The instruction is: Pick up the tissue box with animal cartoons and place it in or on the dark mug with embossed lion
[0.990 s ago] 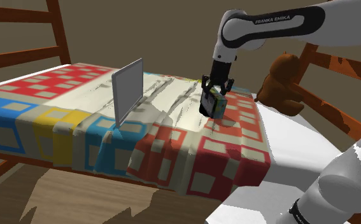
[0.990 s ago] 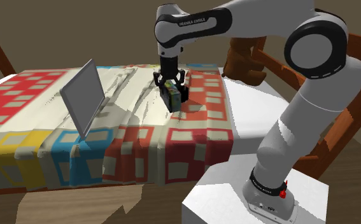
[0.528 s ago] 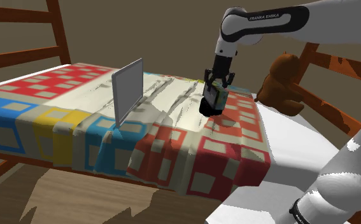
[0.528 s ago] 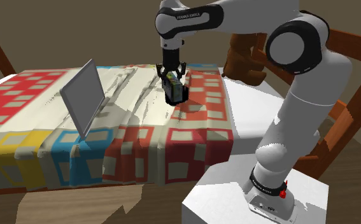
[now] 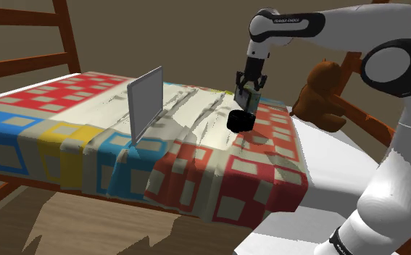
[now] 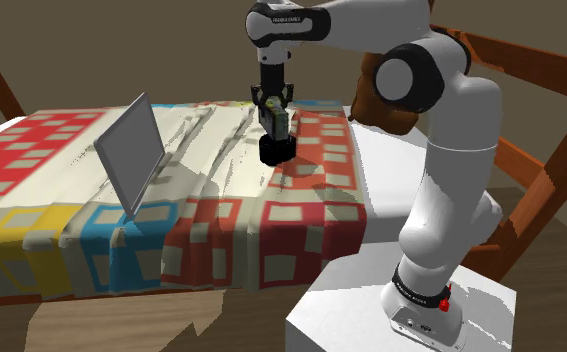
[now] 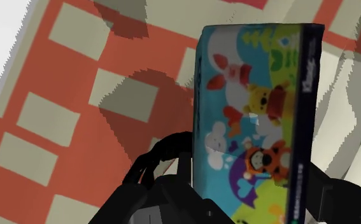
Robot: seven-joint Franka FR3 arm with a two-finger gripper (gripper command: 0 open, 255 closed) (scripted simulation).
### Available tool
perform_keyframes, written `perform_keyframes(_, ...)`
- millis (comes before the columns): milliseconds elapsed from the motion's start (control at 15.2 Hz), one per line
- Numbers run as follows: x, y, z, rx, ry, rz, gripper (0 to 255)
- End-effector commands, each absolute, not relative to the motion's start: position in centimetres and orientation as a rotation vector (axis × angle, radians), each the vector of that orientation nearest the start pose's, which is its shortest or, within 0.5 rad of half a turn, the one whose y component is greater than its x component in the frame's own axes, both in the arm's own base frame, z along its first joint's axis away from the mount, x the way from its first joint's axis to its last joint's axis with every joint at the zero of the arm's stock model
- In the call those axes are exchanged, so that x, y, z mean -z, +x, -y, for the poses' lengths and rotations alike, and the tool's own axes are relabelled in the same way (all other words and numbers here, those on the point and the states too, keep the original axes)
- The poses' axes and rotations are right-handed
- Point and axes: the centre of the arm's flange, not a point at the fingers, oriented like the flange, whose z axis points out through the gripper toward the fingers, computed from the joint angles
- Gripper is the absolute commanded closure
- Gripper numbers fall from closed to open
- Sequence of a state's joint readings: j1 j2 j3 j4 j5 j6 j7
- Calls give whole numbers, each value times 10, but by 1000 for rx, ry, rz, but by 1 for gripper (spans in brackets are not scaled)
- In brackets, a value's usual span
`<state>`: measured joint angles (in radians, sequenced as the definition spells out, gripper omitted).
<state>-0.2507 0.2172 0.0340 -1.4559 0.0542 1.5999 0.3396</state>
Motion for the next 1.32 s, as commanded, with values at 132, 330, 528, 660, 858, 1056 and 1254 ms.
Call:
perform_keyframes(132, -557, 633, 176, -117, -2963, -852, 255)
perform_keyframes(330, -561, 659, 215, -117, -2963, -852, 255)
perform_keyframes(528, -545, 659, 215, -117, -2963, -852, 255)
perform_keyframes(660, -535, 659, 215, -117, -2963, -852, 255)
perform_keyframes(858, -519, 659, 215, -117, -2963, -852, 255)
perform_keyframes(1056, -503, 659, 215, -117, -2963, -852, 255)
perform_keyframes(1254, -487, 659, 215, -117, -2963, -852, 255)
